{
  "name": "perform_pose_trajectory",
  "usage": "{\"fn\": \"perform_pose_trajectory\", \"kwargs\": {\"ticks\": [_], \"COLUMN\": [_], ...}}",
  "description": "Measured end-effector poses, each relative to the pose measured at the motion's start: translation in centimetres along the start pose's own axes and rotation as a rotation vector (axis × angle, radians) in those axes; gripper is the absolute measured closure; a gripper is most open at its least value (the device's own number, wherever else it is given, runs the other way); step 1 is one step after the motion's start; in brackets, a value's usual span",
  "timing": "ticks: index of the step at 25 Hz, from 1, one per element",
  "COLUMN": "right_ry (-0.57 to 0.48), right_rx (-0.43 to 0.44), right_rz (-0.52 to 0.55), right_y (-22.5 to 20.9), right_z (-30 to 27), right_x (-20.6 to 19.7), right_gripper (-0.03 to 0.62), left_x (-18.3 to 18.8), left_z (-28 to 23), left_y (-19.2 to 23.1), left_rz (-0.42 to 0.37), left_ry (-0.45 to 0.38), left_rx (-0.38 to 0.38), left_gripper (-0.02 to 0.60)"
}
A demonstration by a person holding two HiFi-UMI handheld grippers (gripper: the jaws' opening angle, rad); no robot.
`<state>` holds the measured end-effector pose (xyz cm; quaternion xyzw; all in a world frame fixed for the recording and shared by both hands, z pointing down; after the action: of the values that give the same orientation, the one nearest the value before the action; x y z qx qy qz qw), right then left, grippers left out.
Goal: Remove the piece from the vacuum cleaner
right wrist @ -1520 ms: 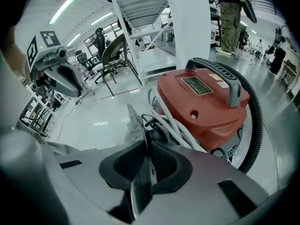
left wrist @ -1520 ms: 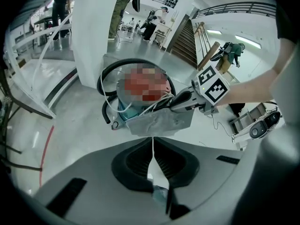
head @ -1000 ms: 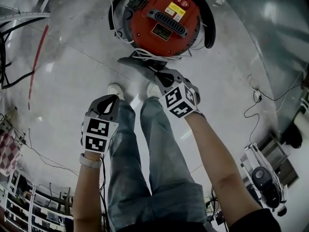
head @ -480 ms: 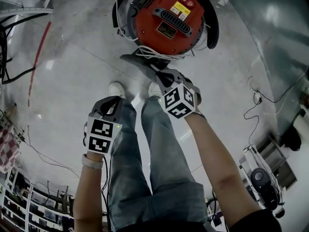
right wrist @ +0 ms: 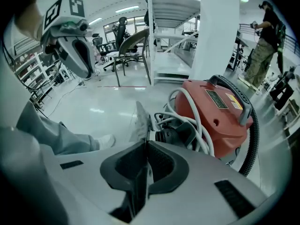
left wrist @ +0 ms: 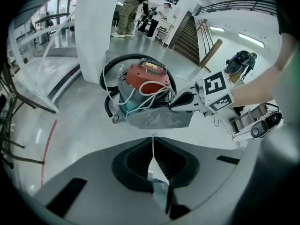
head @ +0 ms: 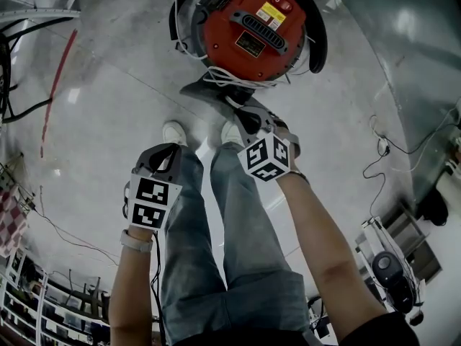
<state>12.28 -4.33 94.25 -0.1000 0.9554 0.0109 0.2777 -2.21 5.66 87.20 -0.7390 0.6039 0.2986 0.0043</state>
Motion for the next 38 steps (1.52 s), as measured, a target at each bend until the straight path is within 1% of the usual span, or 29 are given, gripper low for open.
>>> {"fn": "perform_pose_trajectory", "kwargs": {"ticks": [3,9,12,14,20,22,24,28,29,30,31,36,38], "right_ry": [0.017,0.039,0.033,0.032,0.018,0.026,0.046,0.049,0.049,0.051,0.054,0.047,0.042], "right_rx": [0.008,-0.001,0.006,0.008,-0.027,-0.032,-0.016,0.017,0.017,0.014,0.009,-0.008,-0.014], "right_rz": [-0.007,-0.114,-0.154,-0.134,0.032,0.053,0.015,-0.165,-0.185,-0.179,-0.151,0.022,0.042], "right_y": [0.0,-0.7,-0.7,-0.3,0.6,0.7,0.5,-0.3,-0.4,-0.2,0.0,1.5,1.7], "right_z": [-0.1,-0.4,-0.4,-0.3,-0.4,-0.4,-0.4,-0.7,-0.7,-0.7,-0.6,-0.5,-0.5], "right_x": [0.0,1.1,1.2,1.1,0.1,0.1,0.4,1.5,1.7,1.8,1.7,0.7,0.3], "right_gripper": [0.551,0.551,0.551,0.551,0.551,0.551,0.551,0.553,0.553,0.553,0.553,0.553,0.552], "left_x": [-0.1,-0.7,-0.8,-0.9,-0.9,-1.0,-1.1,-1.2,-1.3,-1.4,-1.4,-1.5,-1.5], "left_z": [0.0,0.2,0.2,0.3,0.7,0.8,1.0,1.4,1.4,1.5,1.5,1.4,1.4], "left_y": [0.0,-0.2,-0.1,0.0,0.6,0.6,0.7,0.9,0.9,0.9,1.0,1.0,0.7], "left_rz": [0.002,-0.003,-0.001,-0.001,0.006,0.006,0.009,0.002,0.000,0.000,0.001,0.014,0.012], "left_ry": [0.001,0.006,0.008,0.009,0.001,0.002,0.004,0.003,0.003,0.004,0.005,0.005,0.005], "left_rx": [0.000,-0.010,-0.011,-0.010,-0.005,-0.003,-0.001,0.003,0.003,0.004,0.004,-0.001,-0.006], "left_gripper": [0.560,0.560,0.560,0.560,0.560,0.560,0.560,0.560,0.560,0.560,0.560,0.560,0.560]}}
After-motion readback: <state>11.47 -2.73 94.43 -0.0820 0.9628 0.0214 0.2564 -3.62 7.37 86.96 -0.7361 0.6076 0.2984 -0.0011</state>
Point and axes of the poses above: the fingertips, and each gripper's own axes: z backward along the fingers, y to its left, x out of its top, the point moved 4 cm from there along z, backward along the fingers, and after that the axes turned 6 degrees about -y, right-handed, at the moved point
